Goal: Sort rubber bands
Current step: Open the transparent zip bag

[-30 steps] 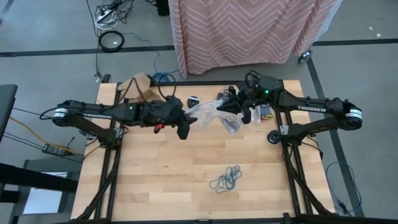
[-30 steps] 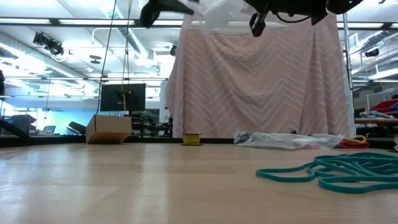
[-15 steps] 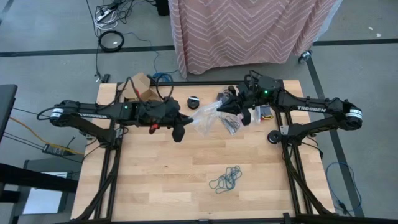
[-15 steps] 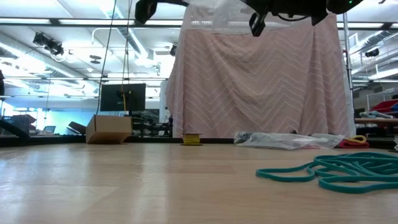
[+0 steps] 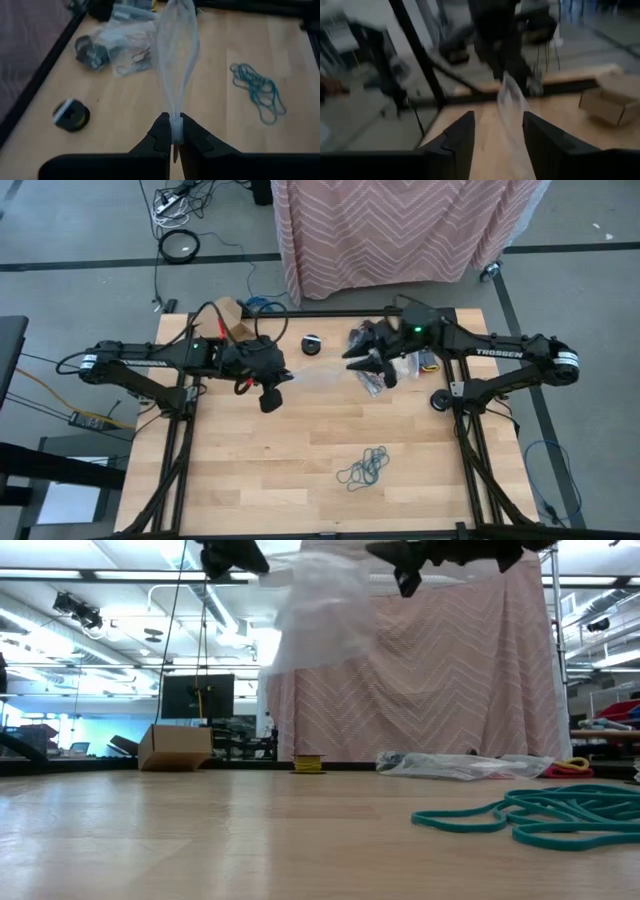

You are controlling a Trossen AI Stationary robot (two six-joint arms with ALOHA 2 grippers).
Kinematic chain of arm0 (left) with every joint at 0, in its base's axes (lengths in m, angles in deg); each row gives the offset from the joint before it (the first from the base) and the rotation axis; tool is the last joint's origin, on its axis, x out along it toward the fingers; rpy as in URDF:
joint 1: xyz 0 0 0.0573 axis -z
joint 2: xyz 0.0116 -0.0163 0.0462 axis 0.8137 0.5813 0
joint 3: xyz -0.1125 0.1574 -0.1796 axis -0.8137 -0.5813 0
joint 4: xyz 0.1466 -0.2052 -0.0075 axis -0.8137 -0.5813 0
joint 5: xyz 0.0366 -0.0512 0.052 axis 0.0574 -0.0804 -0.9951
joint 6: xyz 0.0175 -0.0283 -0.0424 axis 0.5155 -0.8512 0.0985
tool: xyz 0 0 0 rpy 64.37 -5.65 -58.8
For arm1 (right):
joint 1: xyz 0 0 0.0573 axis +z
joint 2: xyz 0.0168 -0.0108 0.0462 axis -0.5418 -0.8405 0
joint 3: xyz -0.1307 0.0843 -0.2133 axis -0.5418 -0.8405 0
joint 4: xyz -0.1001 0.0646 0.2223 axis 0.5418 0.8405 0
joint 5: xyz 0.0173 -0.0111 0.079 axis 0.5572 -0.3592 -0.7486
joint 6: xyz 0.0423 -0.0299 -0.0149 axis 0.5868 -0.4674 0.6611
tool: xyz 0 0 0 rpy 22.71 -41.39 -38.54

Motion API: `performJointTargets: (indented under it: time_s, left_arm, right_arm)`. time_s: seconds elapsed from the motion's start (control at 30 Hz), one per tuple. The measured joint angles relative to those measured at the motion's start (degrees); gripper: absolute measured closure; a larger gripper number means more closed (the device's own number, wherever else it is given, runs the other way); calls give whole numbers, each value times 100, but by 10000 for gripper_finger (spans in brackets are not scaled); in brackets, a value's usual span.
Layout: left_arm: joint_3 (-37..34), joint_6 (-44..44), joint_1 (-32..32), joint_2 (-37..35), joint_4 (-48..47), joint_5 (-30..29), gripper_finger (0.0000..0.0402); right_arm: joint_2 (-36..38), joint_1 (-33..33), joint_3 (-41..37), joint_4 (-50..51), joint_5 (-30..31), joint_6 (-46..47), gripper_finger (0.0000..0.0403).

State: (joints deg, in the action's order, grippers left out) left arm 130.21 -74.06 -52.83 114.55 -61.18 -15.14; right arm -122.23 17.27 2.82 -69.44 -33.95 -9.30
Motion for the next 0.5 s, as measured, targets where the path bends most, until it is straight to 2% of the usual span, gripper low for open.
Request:
performJointTargets:
  time_s: [0.1,0.27,0.43,0.5]
  left_arm:
    - [6,623,-221,10,-59,398,380]
    - [6,1401,-607,96,-529,1109,380]
    - [8,1919,-834,105,-677,1199,380]
    - [9,2007,-910,105,-719,1206,380]
  right_arm:
    - [-434,224,648,723,456,-529,249]
    - [-1334,352,1829,1599,764,-1149,302]
    - [-2064,367,2708,2286,851,-1091,385]
    - [-2272,398,2855,2409,877,-1054,395]
